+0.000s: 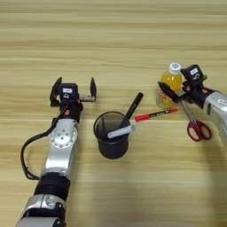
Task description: Move the objects on the table
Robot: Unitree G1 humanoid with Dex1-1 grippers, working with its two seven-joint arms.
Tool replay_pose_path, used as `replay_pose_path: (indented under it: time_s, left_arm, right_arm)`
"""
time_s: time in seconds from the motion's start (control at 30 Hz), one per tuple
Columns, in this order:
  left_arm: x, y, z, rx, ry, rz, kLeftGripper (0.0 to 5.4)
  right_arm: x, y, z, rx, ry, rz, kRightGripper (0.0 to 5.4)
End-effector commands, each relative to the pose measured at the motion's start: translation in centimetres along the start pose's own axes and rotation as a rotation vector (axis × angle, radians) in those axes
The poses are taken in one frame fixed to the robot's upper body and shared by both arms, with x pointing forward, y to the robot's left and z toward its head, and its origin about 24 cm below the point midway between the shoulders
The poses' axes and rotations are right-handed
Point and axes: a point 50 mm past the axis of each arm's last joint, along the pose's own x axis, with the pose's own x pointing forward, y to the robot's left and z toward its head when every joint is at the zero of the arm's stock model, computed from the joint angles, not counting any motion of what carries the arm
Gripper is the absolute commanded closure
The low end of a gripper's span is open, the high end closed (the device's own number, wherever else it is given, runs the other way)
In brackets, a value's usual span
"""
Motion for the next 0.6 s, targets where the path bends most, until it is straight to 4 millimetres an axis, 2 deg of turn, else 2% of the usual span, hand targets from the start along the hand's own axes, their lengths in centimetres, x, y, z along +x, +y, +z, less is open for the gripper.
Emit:
replay_pose_path:
  time_s: [0.03, 0.2, 0.6]
  left_arm:
    - [0.10, -0.21, 0.00, 0.004, 0.001, -0.009, 0.00]
    - [0.12, -0.23, 0.00, 0.005, 0.001, -0.010, 0.00]
    - [0.15, -0.30, -0.01, 0.005, 0.001, -0.010, 0.00]
  right_arm:
    - [0.29, -0.30, 0.60, -0.004, -0.022, -0.007, 1.26]
    - [0.31, -0.27, 0.71, 0.000, -0.033, -0.003, 1.76]
    - [0.36, -0.09, 1.23, 0.007, -0.056, 0.012, 1.77]
